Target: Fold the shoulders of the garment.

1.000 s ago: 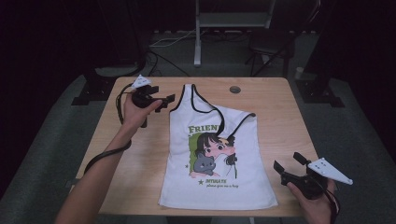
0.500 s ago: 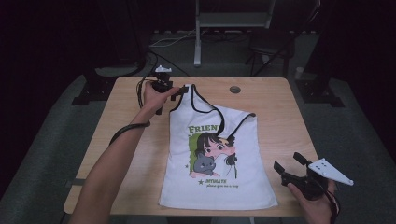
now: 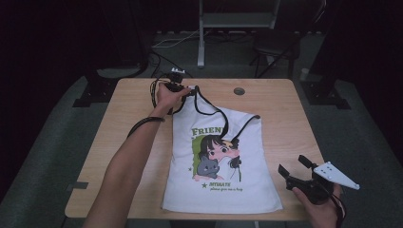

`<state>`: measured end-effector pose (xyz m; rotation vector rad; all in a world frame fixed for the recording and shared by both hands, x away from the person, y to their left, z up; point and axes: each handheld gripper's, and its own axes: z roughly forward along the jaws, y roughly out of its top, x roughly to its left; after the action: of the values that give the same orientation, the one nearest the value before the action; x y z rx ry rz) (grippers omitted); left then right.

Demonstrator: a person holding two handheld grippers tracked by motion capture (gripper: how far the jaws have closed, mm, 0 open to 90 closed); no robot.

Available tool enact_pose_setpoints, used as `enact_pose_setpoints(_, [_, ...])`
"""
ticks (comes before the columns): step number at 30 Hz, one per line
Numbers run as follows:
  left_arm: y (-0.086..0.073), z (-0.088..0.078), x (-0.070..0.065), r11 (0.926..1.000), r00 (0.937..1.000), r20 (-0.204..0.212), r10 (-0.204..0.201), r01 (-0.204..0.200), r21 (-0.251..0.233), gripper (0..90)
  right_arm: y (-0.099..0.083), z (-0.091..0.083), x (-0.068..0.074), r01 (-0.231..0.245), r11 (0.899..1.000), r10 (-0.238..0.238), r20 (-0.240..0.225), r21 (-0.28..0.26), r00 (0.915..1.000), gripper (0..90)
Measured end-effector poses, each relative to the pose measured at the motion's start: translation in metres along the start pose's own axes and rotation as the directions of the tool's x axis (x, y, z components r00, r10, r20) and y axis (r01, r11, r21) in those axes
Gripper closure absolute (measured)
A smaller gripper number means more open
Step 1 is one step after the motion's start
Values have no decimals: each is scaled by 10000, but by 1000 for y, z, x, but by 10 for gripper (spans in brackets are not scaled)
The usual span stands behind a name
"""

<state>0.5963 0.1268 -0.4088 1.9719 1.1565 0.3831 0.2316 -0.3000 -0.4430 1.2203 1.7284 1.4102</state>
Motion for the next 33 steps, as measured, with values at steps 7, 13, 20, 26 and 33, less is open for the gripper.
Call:
enact_pose_setpoints(7, [-4, 12, -2, 9981, 9996, -297, -11, 29, 618, 255, 0, 0, 0, 28, 10000, -28, -37, 27, 10000, 136])
enact_pose_setpoints(13, [-7, 18, -2, 9959, 9988, -462, -176, 217, 879, 365, 0, 0, 1, 169, 9999, -168, -84, 24, 9998, 136])
enact_pose_setpoints(20, [-10, 21, 0, 9955, 9987, -385, -323, 356, 883, 390, 0, 0, 1, 198, 9998, -198, -137, -13, 9997, 136])
enact_pose_setpoints(26, [-13, 20, 1, 9967, 9993, -150, -351, 361, 720, 563, 0, 0, 2, 224, 9997, -224, -131, -32, 9997, 136])
enact_pose_setpoints(33, [-19, 18, 2, 9955, 9959, 231, -878, 868, 388, 819, 0, 0, 2, 312, 9995, -313, -135, -32, 9994, 136])
